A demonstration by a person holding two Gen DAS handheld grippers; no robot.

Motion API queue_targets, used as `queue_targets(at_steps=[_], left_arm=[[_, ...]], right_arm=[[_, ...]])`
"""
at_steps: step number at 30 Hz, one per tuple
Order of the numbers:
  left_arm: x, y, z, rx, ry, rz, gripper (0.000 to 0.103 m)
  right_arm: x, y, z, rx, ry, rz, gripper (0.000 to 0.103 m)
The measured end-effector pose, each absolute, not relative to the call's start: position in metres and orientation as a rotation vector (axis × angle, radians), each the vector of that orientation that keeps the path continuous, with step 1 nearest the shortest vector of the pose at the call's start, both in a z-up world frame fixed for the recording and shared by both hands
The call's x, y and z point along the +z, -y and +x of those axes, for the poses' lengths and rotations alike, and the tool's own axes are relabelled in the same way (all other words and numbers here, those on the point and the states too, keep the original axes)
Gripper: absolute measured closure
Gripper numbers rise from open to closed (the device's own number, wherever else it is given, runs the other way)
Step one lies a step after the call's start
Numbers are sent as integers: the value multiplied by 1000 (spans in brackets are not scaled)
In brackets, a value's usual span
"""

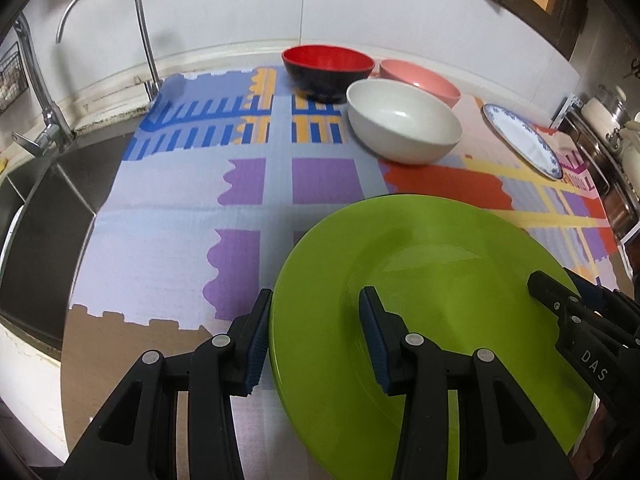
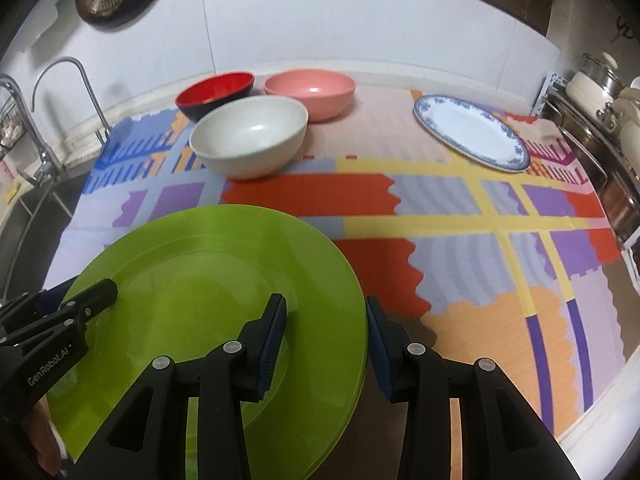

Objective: Organize plates and bowls
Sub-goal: 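Lift the green plate with both grippers and carry it onto the blue-and-white plate, then lower the green plate and open both grippers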

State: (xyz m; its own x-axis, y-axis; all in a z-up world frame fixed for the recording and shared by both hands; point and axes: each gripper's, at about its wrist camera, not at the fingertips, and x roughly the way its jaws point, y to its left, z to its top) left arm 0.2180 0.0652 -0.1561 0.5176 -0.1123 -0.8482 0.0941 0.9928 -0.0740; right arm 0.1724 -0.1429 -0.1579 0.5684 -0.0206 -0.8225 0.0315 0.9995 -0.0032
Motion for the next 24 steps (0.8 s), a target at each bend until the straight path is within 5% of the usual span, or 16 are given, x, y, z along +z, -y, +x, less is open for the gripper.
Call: queue_targets(at_steps=[24], left_arm=[[-181, -56, 225, -81, -1074, 40, 60]], right_arm=[[-186, 142, 182, -4, -1036, -13, 62]])
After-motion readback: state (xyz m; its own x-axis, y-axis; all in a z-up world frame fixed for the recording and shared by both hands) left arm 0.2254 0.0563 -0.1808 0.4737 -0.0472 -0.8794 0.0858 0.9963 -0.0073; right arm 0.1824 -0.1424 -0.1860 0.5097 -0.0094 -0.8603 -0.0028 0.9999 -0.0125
